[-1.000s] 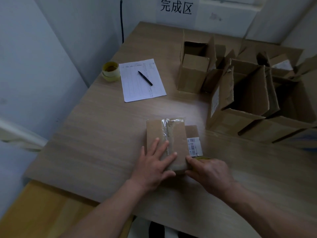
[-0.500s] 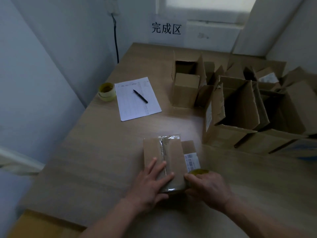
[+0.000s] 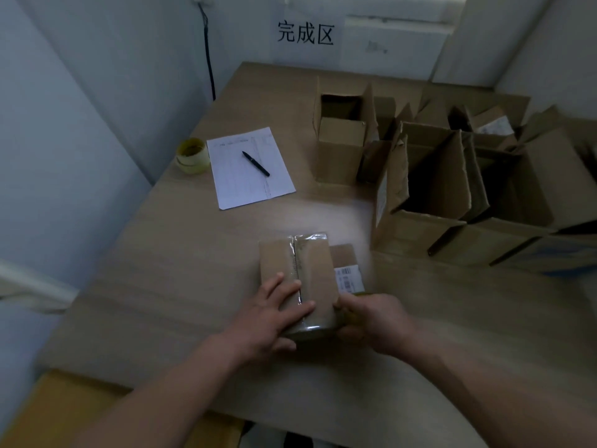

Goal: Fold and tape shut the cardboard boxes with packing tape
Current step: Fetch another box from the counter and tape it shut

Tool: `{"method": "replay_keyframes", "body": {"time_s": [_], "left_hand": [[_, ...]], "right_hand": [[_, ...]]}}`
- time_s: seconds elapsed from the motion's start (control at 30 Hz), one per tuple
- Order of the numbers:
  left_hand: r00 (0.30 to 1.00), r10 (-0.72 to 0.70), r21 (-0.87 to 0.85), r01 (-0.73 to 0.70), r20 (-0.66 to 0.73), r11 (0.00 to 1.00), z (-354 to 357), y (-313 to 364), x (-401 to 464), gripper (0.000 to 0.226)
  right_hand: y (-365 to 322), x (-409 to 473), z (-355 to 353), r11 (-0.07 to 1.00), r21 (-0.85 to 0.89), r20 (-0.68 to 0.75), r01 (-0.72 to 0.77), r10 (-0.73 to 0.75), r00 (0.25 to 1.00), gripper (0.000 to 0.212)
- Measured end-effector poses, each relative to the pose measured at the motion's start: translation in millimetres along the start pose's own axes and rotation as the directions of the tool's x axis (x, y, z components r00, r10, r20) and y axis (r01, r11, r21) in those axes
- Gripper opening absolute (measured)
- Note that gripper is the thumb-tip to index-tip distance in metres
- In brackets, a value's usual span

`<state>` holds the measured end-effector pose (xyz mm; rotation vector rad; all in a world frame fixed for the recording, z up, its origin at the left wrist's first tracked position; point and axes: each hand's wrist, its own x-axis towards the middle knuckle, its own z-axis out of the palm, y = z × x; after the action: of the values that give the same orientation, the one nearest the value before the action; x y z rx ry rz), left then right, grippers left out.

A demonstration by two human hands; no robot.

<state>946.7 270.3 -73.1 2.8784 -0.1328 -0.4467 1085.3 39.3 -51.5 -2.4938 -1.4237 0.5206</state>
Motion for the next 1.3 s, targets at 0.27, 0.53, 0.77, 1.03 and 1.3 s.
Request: {"method": "replay_keyframes", "body": {"time_s": [0.27, 0.53, 0.77, 1.03, 1.3], "left_hand": [[0.988, -0.039, 0.124, 0.058, -0.147, 0.991, -13, 55, -18, 0.074], [0.993, 0.099, -0.019, -0.098, 0.057, 0.995, -30, 71, 60, 0.068], [0.991, 0.031, -0.010, -0.030, 0.128, 0.999, -37, 76, 78, 0.084], [0.966, -0.026, 0.252, -0.042, 0.258, 0.967, -54, 100, 118, 0.052], [0.952, -0.009, 0.169, -0.045, 0.306, 0.985, -50, 93, 122, 0.054]], "right_hand": [[2, -7, -10, 0.994, -0.035, 0.137, 0.104, -0.098, 0.986, 0.041], [25, -22, -22, 0.972, 0.215, 0.120, -0.094, 0.069, 0.990, 0.044], [35, -19, -23, 0.984, -0.179, -0.008, -0.026, 0.025, 1.000, 0.033], [34, -10, -32, 0.972, -0.217, -0.075, 0.092, -0.111, 0.991, 0.034], [37, -27, -35, 0.999, -0.022, 0.047, 0.035, -0.034, 0.998, 0.020]]}}
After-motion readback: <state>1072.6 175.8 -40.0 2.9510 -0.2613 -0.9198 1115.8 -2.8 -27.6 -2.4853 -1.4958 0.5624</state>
